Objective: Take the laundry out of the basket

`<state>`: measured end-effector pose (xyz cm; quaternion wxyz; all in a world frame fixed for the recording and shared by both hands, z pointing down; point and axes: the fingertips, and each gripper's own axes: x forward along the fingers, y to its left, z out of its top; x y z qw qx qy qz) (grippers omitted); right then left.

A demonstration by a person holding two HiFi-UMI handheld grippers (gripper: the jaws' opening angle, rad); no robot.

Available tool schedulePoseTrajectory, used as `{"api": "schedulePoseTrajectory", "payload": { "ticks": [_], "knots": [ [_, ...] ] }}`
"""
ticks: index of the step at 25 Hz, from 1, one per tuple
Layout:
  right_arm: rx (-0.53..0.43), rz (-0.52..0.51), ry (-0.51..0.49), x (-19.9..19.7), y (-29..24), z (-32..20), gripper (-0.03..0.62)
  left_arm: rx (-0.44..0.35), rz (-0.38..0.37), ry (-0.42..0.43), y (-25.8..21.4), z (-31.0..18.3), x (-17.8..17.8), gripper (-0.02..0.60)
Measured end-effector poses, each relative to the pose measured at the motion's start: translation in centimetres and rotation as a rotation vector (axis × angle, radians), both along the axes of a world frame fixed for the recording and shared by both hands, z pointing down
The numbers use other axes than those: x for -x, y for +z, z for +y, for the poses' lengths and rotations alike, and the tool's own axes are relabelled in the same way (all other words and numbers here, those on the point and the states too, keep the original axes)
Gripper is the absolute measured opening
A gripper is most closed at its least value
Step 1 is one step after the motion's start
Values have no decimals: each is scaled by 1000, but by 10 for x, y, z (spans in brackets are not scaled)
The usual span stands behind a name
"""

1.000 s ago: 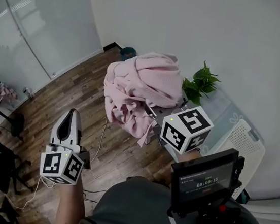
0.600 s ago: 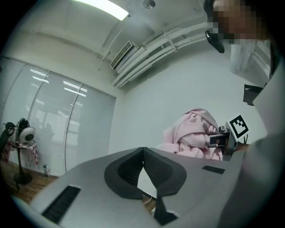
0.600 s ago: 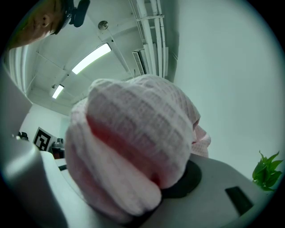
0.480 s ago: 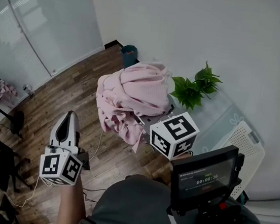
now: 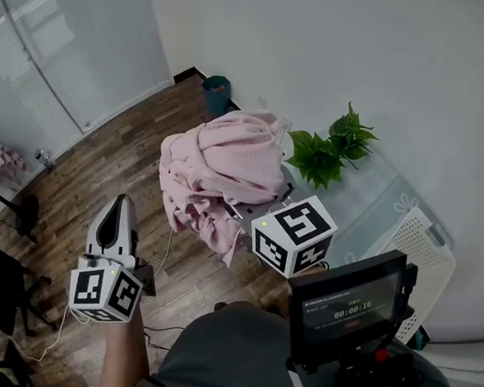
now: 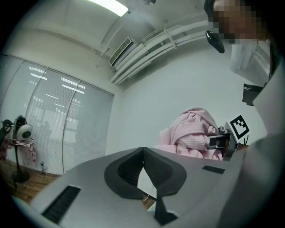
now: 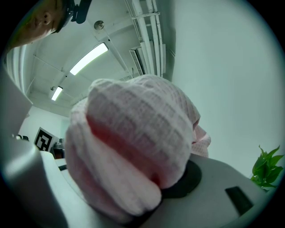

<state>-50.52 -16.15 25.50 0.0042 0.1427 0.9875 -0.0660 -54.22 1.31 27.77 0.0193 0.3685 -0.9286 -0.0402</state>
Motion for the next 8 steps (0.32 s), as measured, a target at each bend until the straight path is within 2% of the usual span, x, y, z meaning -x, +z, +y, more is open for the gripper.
{"api": "schedulePoseTrajectory", "payload": {
  "ticks": [8],
  "knots": [
    [-11, 0, 5, -2, -3, -1, 253, -1, 8, 5, -3, -1, 2, 9]
  ]
}}
